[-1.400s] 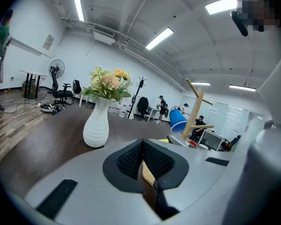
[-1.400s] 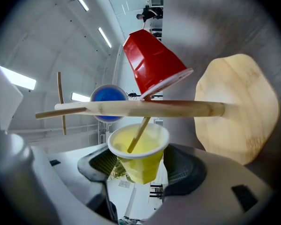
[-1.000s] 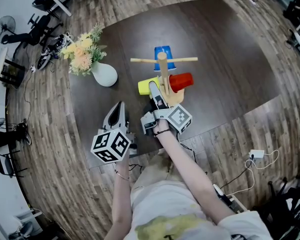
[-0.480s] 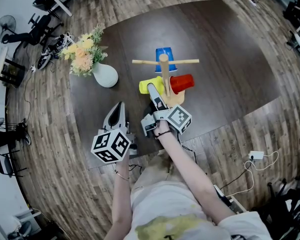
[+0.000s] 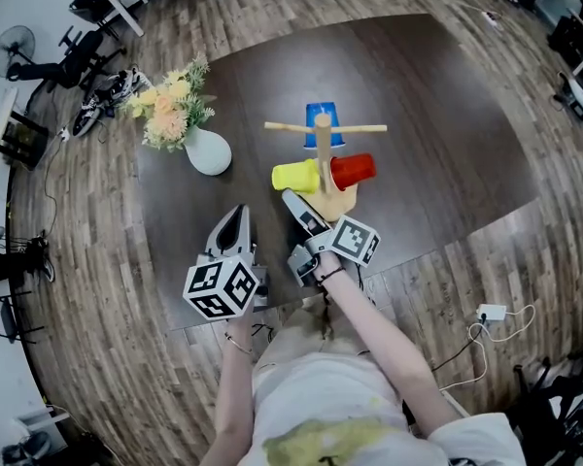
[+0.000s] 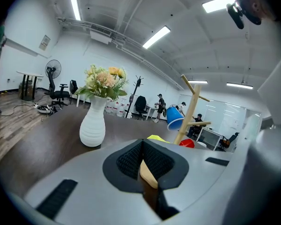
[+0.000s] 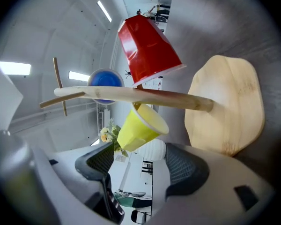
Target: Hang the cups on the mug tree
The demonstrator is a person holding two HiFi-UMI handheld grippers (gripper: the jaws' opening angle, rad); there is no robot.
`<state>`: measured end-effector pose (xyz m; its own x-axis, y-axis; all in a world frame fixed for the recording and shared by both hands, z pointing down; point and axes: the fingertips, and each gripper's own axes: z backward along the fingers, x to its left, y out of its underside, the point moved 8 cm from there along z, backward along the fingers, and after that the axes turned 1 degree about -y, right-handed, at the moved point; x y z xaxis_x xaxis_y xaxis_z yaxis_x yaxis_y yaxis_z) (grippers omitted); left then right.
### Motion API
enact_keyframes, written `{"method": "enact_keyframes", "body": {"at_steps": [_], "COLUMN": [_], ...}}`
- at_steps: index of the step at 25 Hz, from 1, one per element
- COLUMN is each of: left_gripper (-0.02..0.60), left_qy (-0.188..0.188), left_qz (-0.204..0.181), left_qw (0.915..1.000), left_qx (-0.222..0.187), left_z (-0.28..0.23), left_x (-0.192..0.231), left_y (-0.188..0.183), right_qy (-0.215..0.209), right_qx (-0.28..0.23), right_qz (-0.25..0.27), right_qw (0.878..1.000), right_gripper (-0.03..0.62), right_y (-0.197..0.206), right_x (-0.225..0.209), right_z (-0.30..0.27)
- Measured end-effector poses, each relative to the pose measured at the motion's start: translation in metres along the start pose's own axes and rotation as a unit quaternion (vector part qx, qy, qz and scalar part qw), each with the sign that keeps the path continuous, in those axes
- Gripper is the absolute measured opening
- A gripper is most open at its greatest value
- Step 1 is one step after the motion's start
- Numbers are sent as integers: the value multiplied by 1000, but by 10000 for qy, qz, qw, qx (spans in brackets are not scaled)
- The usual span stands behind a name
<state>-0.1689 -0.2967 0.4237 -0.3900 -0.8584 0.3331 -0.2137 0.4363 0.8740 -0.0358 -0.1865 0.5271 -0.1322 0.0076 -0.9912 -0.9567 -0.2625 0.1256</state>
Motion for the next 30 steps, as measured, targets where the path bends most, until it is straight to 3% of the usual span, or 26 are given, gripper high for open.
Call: {"method": "enact_keyframes", "body": {"at_steps": [7, 11, 19, 24, 28, 30], "left_gripper": [23, 23, 23, 23, 23, 23], "left_qy": [210, 318, 420, 446, 465, 459], "left_qz": [-154, -270, -414, -481, -587, -638], "left_qw": [9997, 9991, 9982, 9978, 9971, 9968], "left_qx": [4, 14, -53, -107, -128, -142], "left_z": [6, 13, 28, 38, 44, 48], "left_x": [-12, -18, -22, -25, -27, -28], "left_y": [5, 7, 7, 8, 7, 6], "right_qy": [-139, -141, 15, 123, 253, 266], "right_qx": [569, 770, 1047, 1099, 1152, 1119], "right_qz": [1066, 1984, 3740, 4444, 5086, 5223], "right_qw": [9926, 9770, 9215, 8890, 8529, 8450], "right_gripper": [175, 107, 43, 34, 28, 26], "right_y": [-5, -15, -26, -31, -34, -37], "right_x": [13, 32, 68, 86, 99, 105], "right_z": [19, 30, 54, 68, 77, 81]}}
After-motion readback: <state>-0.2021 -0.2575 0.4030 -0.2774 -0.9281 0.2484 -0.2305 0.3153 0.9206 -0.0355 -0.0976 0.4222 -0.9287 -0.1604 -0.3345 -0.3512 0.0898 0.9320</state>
